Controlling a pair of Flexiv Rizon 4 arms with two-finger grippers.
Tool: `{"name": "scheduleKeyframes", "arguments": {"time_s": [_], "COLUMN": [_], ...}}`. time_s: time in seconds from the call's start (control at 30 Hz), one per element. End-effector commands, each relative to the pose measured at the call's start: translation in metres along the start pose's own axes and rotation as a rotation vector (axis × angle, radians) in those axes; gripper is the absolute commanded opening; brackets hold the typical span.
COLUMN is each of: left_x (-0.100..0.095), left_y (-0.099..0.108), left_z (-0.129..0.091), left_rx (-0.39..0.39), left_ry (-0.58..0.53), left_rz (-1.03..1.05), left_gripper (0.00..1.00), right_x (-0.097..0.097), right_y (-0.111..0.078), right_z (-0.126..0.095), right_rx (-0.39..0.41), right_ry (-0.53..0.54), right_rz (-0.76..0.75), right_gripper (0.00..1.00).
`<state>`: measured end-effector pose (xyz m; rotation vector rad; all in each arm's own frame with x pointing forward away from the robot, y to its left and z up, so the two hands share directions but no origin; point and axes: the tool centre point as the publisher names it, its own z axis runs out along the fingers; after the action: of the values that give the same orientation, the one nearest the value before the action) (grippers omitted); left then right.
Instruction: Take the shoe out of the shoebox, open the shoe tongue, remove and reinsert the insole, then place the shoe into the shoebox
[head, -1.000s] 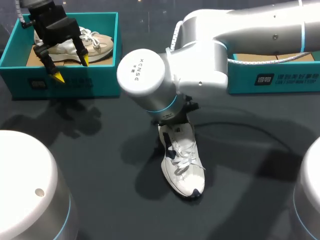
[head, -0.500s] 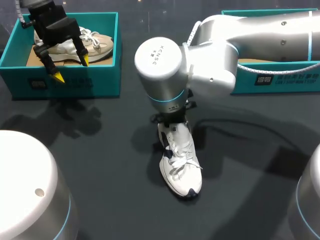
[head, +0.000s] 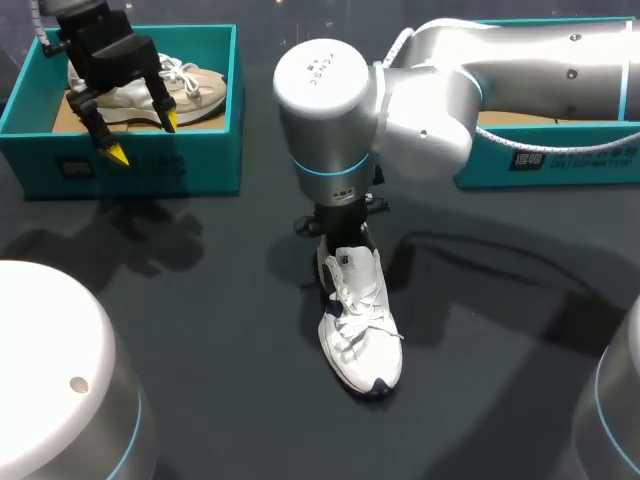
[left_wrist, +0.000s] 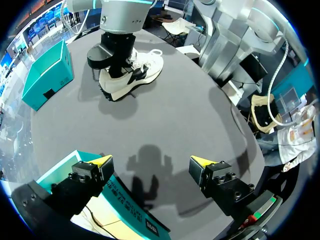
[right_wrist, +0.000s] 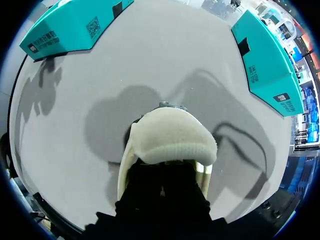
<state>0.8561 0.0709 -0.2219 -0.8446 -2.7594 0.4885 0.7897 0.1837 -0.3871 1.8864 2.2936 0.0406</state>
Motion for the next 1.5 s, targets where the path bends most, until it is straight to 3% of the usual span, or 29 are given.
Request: {"name": "scheduleKeyframes", "arguments": {"time_s": [0.03,0.23,0.47,0.7,0.87,1.0,1.13,1.33,1.5], "left_x": [0.0,0.0,0.0,0.0,0.0,0.0,0.0,0.0,0.0], "left_y": [0.0,0.0,0.0,0.0,0.0,0.0,0.0,0.0,0.0], "left_z": [0.0,0.0,0.0,0.0,0.0,0.0,0.0,0.0,0.0], "left_rx": [-0.002,-0.002,-0.002,-0.002,-0.002,-0.002,-0.002,-0.002,-0.002], "left_ry": [0.0,0.0,0.0,0.0,0.0,0.0,0.0,0.0,0.0], "left_rz": [0.0,0.0,0.0,0.0,0.0,0.0,0.0,0.0,0.0], "left_gripper": [1.0,1.0,1.0,1.0,1.0,1.0,1.0,1.0,1.0], "right_x": [-0.002,-0.001,-0.007,-0.015,-0.012,-0.009,-0.007,-0.004,0.001], "right_y": [0.004,-0.01,-0.02,-0.02,-0.018,-0.021,-0.025,-0.031,-0.033], "right_z": [0.029,0.034,-0.011,-0.025,-0.023,-0.018,-0.018,-0.022,-0.027], "right_rx": [0.067,0.11,0.084,0.176,0.25,0.307,0.347,0.382,0.394], "right_ry": [0.075,0.096,0.037,0.044,0.046,0.048,0.045,0.033,0.024], "right_rz": [0.01,0.044,0.06,0.003,-0.004,0.01,0.023,0.046,0.044], "right_gripper": [0.0,0.0,0.0,0.0,0.0,0.18,0.29,0.37,0.38]}}
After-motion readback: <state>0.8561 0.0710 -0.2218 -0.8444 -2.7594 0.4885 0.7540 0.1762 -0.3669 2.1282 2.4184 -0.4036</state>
